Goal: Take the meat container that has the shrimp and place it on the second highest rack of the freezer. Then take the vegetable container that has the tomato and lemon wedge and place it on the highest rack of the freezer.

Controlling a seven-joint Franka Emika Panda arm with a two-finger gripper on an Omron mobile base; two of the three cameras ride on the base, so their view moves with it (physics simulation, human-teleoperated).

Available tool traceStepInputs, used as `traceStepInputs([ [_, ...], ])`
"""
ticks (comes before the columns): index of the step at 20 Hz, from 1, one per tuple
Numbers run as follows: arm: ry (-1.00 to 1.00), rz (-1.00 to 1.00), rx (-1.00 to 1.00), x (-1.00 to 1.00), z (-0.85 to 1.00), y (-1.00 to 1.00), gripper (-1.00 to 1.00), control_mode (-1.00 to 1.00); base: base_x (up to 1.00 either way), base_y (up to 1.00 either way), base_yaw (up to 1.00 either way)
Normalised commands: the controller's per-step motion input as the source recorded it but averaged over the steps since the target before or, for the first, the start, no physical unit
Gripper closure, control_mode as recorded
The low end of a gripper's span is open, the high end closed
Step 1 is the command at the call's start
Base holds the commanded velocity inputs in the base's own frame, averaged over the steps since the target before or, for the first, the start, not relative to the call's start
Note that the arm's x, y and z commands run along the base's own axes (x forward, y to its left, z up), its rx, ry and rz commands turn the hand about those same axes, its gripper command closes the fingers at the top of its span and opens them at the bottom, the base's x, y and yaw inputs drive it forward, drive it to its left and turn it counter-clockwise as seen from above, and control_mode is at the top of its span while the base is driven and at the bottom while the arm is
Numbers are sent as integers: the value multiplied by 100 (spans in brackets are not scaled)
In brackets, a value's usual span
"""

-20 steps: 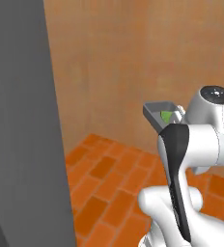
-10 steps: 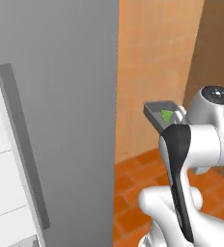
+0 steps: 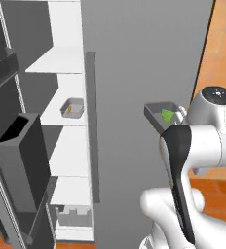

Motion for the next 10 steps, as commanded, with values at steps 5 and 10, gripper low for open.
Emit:
traceStepInputs([
  [5,0,0,0,0,0,0,100,100,1,15,67],
  [10,0,0,0,0,0,0,100,100,3,49,48],
])
